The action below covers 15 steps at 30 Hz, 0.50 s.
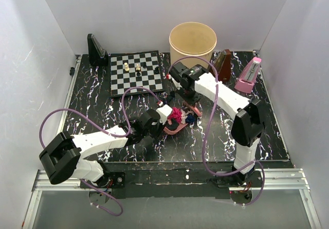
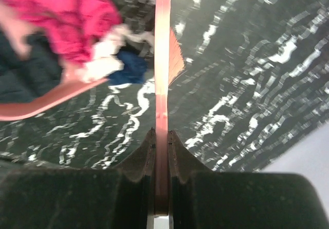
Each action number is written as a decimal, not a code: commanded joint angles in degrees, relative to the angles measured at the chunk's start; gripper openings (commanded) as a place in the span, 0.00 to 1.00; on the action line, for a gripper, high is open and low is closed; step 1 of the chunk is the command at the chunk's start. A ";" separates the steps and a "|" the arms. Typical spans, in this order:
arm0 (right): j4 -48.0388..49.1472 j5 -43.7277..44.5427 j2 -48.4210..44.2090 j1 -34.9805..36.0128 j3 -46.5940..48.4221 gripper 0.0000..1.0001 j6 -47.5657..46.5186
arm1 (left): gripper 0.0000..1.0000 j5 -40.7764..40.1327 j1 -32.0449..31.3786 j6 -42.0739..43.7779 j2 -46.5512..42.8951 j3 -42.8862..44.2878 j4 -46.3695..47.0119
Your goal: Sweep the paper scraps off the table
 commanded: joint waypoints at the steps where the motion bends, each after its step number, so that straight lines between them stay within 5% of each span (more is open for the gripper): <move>1: 1.46 -14.06 -4.18 1.39 4.42 0.01 1.29 | 0.00 0.67 -0.18 0.80 -0.97 -0.31 1.64; 5: 2.51 -17.86 -7.52 1.48 5.31 0.01 1.73 | 0.00 0.67 -0.18 0.89 -1.50 -0.49 1.82; 15: -3.02 -4.59 -10.77 0.78 6.19 0.01 2.17 | 0.00 -1.35 -0.27 0.45 -8.87 -4.35 5.50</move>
